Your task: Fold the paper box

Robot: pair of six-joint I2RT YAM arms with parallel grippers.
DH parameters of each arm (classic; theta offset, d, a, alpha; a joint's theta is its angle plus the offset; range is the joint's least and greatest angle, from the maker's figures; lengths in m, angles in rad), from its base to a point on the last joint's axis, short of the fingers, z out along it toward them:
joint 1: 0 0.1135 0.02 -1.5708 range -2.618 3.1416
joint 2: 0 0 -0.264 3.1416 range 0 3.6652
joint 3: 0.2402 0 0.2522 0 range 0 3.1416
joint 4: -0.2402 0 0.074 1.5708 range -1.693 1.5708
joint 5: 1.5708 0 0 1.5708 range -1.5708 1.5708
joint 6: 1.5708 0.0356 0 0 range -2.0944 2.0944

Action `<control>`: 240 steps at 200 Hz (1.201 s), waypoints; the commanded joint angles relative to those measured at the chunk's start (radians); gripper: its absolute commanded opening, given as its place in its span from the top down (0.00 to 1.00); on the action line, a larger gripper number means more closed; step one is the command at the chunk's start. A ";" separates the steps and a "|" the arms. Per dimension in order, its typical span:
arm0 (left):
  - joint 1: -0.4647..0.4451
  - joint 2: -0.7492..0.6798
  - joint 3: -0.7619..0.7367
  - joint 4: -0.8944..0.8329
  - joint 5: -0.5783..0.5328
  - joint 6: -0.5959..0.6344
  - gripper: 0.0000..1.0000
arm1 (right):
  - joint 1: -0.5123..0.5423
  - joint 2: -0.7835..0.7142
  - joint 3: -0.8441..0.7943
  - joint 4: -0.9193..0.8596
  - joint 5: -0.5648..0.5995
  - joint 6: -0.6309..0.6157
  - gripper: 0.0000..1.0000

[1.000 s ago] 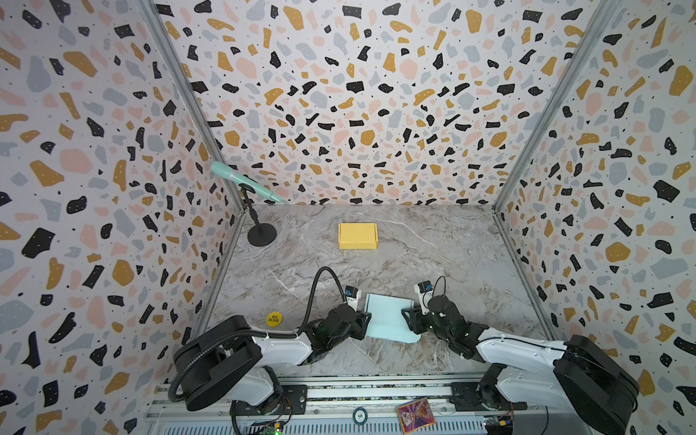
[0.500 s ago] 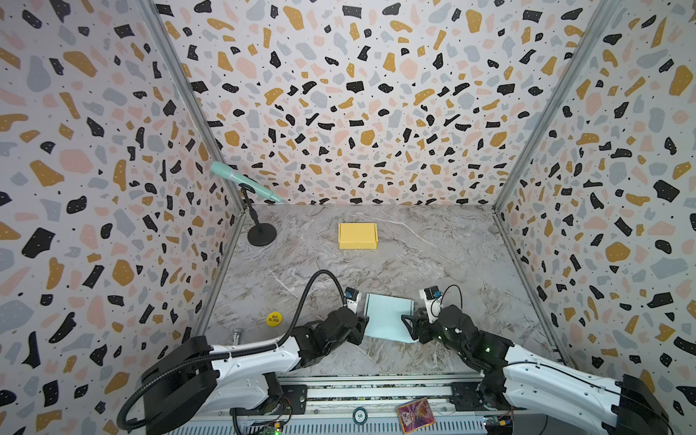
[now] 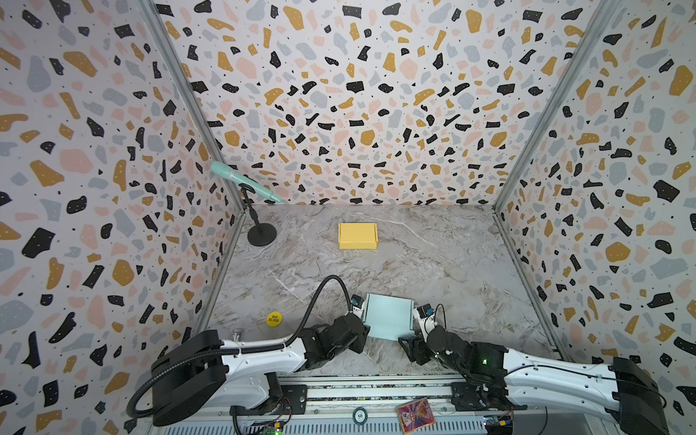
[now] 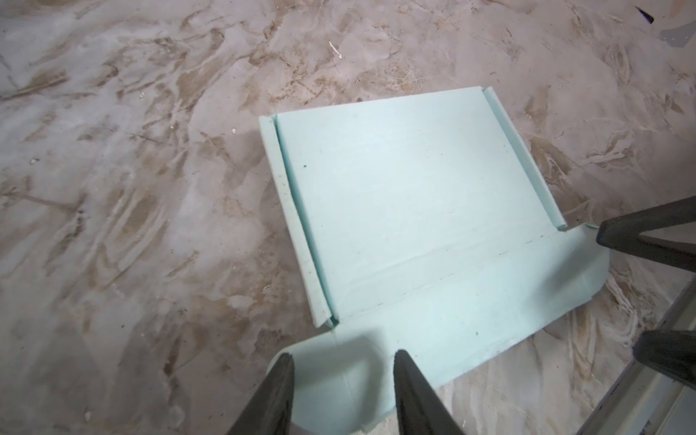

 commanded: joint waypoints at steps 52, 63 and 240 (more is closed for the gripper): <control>-0.009 -0.006 -0.021 0.065 0.017 -0.020 0.52 | 0.032 -0.029 -0.057 0.014 0.019 0.089 0.32; -0.009 -0.002 -0.024 0.075 0.023 -0.023 0.52 | 0.032 -0.025 -0.059 0.022 0.021 0.090 0.32; -0.045 0.048 -0.083 0.277 0.073 -0.080 0.46 | 0.032 0.064 -0.074 0.212 -0.024 0.095 0.32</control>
